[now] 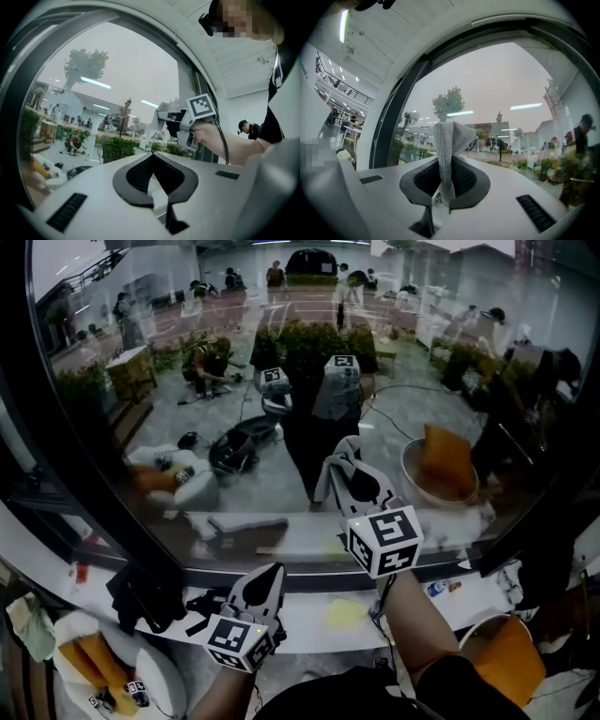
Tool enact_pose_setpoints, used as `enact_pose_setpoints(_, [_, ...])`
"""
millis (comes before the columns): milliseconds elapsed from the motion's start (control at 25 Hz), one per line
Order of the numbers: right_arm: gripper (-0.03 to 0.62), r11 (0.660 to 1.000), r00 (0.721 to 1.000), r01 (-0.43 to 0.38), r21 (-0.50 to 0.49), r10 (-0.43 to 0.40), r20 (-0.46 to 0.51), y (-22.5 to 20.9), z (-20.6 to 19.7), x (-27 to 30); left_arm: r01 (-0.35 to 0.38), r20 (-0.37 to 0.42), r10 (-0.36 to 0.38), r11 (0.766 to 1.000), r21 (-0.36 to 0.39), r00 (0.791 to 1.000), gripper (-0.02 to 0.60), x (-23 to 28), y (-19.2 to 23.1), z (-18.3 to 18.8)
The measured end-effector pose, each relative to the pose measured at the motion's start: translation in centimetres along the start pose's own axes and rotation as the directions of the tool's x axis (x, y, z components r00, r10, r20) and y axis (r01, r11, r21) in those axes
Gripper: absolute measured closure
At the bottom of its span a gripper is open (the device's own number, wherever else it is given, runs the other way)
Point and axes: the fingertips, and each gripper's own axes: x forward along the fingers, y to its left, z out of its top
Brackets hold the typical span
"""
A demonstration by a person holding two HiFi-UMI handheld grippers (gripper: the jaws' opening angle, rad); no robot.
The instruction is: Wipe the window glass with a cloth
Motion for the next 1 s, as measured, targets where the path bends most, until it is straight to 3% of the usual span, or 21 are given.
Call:
enact_pose_setpoints(240, [0.542, 0.994, 0.993, 0.112, 0.017, -0.111, -0.050, -4.4, -2.3, -8.3, 0.124, -0.027, -0.125, 0.991, -0.046, 0.992, 0.574, 2.6, -5.3, -1.3])
enact_pose_setpoints(560, [0.542, 0.971, 0.968, 0.237, 0.038, -0.232, -0.097, -8.7, -5.1, -20.2, 0.247, -0.052, -0.249, 0.968, -0.037, 0.967, 0.574, 4.5, -14.0, -2.5])
enact_pose_setpoints(760, [0.542, 0.951, 0.948, 0.302, 0.070, -0.292, -0.127, -11.5, -6.9, -27.3, 0.291, -0.077, -0.293, 0.956, -0.043, 0.953, 0.574, 5.1, -20.0, -3.6])
enact_pose_setpoints(1000, [0.542, 0.943, 0.938, 0.322, 0.087, -0.305, -0.166, -13.4, -8.6, -35.5, 0.322, -0.093, -0.325, 0.946, -0.041, 0.941, 0.574, 5.0, -28.0, -4.3])
